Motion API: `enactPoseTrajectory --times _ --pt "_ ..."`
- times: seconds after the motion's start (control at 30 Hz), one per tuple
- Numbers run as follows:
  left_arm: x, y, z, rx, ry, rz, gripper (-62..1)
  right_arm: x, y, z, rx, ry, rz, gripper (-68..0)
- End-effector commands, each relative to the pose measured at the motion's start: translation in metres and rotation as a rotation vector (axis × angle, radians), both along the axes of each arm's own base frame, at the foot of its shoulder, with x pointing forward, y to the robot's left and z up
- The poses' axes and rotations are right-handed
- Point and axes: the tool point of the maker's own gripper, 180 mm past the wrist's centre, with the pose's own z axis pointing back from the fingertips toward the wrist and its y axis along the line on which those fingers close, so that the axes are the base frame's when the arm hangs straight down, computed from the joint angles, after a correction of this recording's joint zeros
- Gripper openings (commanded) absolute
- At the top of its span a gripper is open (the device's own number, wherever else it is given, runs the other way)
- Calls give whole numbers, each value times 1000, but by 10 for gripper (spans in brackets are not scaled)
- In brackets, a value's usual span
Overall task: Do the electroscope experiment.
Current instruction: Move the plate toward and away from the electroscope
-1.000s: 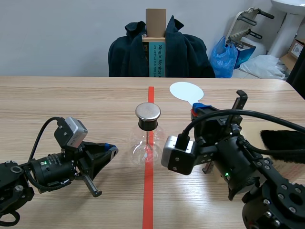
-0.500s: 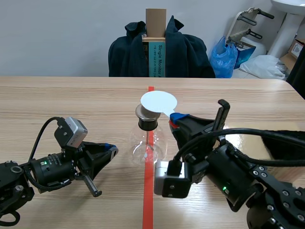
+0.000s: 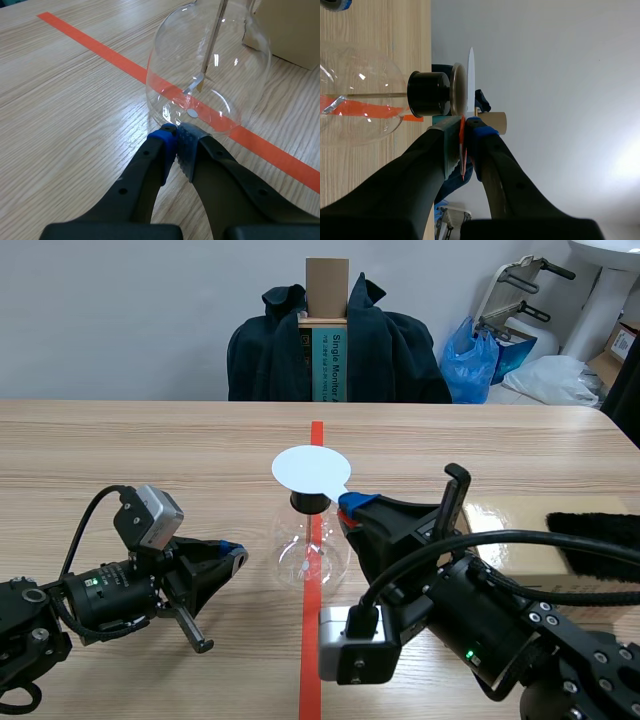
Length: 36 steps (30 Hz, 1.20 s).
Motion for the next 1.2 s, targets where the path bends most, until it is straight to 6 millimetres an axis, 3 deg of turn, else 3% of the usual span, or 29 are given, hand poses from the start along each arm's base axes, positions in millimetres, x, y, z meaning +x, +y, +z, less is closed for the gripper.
enactPoseTrajectory --times 0.0,0.43,1.17 --pt "7 0 12 -23 -36 5 -577 5 -4 7 2 -30 -8 -667" --pt "7 0 12 -23 -36 5 -577 11 -9 7 1 -28 -48 -667" --pt "7 0 12 -23 -36 5 -577 41 -57 3 -14 -13 -359 -667"
